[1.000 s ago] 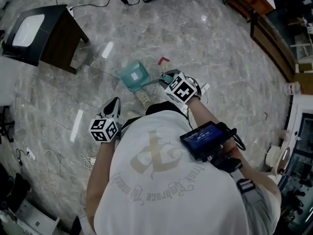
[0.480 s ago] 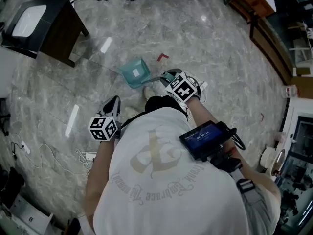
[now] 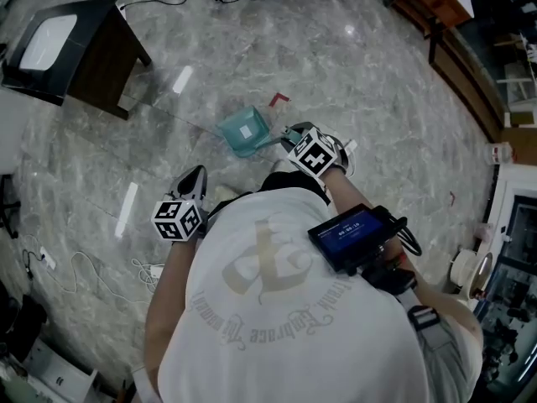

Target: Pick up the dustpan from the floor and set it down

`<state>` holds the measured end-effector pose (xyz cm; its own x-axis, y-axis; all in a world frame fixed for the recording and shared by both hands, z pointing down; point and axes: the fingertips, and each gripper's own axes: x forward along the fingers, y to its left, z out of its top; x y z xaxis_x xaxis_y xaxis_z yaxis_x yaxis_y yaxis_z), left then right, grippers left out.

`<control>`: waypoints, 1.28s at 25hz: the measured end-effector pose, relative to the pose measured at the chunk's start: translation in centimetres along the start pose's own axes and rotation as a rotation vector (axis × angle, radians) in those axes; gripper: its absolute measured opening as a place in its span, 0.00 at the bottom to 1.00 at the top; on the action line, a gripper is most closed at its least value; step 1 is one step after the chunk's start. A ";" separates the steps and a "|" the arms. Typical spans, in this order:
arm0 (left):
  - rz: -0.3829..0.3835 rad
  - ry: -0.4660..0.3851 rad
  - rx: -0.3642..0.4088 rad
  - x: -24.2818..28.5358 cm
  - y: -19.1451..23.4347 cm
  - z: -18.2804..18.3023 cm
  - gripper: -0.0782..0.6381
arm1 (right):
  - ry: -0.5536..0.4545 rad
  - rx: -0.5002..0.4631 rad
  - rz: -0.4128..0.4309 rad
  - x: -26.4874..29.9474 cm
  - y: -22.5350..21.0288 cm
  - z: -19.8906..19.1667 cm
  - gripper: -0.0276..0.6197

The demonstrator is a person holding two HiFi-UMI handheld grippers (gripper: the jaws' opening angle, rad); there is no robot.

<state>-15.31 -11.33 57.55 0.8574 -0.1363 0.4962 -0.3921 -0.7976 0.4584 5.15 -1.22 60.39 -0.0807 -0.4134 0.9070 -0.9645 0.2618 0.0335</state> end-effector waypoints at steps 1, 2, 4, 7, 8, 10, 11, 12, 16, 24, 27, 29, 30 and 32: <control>-0.006 0.007 0.011 0.6 -0.1 0.0 0.13 | 0.005 0.003 0.002 0.3 -0.2 -0.4 0.19; -0.012 0.015 0.023 1.2 -0.2 0.0 0.13 | 0.010 0.007 0.005 0.5 -0.3 -0.8 0.19; -0.027 0.025 0.040 2.4 -0.7 0.1 0.13 | 0.019 0.016 0.008 0.9 -0.8 -1.8 0.19; -0.042 0.034 0.050 4.0 -1.6 0.5 0.13 | 0.032 0.040 0.008 1.2 -2.0 -3.5 0.19; -0.043 0.042 0.052 4.6 -2.0 0.8 0.13 | 0.035 0.051 0.010 1.2 -2.6 -4.1 0.19; -0.045 0.063 0.061 5.9 -3.0 1.3 0.13 | 0.039 0.077 0.017 0.9 -3.7 -5.5 0.19; -0.048 0.075 0.068 6.6 -3.5 1.4 0.13 | 0.040 0.092 0.020 0.8 -4.2 -6.2 0.19; -0.050 0.086 0.074 7.3 -4.0 1.5 0.13 | 0.040 0.107 0.021 0.8 -4.7 -6.9 0.19; -0.067 0.116 0.092 9.8 -6.0 1.8 0.13 | 0.047 0.162 0.022 0.9 -6.7 -9.8 0.19; -0.071 0.184 0.120 15.5 -10.3 2.6 0.13 | 0.071 0.249 0.023 1.4 -12.1 -16.1 0.19; -0.066 0.203 0.121 18.2 -11.9 2.8 0.13 | 0.079 0.265 0.021 2.1 -15.0 -18.6 0.19; -0.067 0.191 0.110 18.5 -12.2 2.9 0.13 | 0.081 0.255 0.009 2.7 -15.5 -19.4 0.19; -0.068 0.183 0.105 18.3 -12.2 3.0 0.13 | 0.083 0.248 0.004 3.0 -15.5 -19.7 0.19; -0.067 0.175 0.106 18.1 -12.5 3.3 0.13 | 0.090 0.232 0.000 3.6 -15.5 -20.1 0.19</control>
<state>6.24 -5.78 58.37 0.8061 0.0157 0.5916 -0.2909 -0.8600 0.4193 24.89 10.73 71.62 -0.0677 -0.3314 0.9410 -0.9973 0.0501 -0.0541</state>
